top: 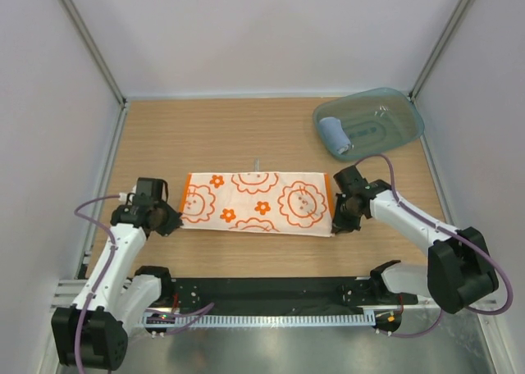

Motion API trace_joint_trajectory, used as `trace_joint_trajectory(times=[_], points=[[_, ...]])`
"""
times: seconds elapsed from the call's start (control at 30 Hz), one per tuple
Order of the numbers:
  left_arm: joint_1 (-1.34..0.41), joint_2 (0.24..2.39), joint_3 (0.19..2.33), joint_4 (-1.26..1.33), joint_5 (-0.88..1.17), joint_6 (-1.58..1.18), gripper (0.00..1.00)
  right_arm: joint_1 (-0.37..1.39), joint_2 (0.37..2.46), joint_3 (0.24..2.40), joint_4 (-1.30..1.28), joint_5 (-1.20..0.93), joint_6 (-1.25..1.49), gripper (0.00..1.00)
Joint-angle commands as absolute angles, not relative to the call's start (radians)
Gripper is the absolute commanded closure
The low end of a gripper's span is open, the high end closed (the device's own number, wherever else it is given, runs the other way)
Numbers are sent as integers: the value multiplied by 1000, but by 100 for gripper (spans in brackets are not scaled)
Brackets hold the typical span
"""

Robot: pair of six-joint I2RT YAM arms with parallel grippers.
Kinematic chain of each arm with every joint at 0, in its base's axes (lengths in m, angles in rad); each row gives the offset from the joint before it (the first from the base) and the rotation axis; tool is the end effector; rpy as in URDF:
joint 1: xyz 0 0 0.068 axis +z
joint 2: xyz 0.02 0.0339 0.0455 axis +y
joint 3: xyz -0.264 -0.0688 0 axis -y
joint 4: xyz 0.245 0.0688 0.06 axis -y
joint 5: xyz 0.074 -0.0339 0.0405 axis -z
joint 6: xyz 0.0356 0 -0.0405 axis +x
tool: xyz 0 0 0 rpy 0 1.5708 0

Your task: Roll the towels

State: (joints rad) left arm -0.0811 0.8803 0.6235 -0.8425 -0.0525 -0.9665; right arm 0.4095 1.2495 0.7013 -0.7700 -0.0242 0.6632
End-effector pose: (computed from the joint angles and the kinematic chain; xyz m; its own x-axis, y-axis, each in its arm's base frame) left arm 0.1535 -0.0106 0.2152 -0.5515 -0.7796 -0.2965 -0.6982 0.6260 -0.3472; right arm 0.1871 0.0822 0.1814 -0.9484 0.2593 -0.1825 0.2288 0.9581 0.1723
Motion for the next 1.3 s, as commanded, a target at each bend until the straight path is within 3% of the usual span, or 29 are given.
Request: trace_joint_trajectory(times=[0.0,0.43,1.27], points=[[-81,862,669,-870,-77,-979,100,420,1226,736,-819,-15,678,99],[-81,934,807,-884,-104,-924,100,425,1324,923,-853,-5,624,99],[-80,1445,1140,-790,-126,-825,99,353,1700,1312,-842,54,502,99]])
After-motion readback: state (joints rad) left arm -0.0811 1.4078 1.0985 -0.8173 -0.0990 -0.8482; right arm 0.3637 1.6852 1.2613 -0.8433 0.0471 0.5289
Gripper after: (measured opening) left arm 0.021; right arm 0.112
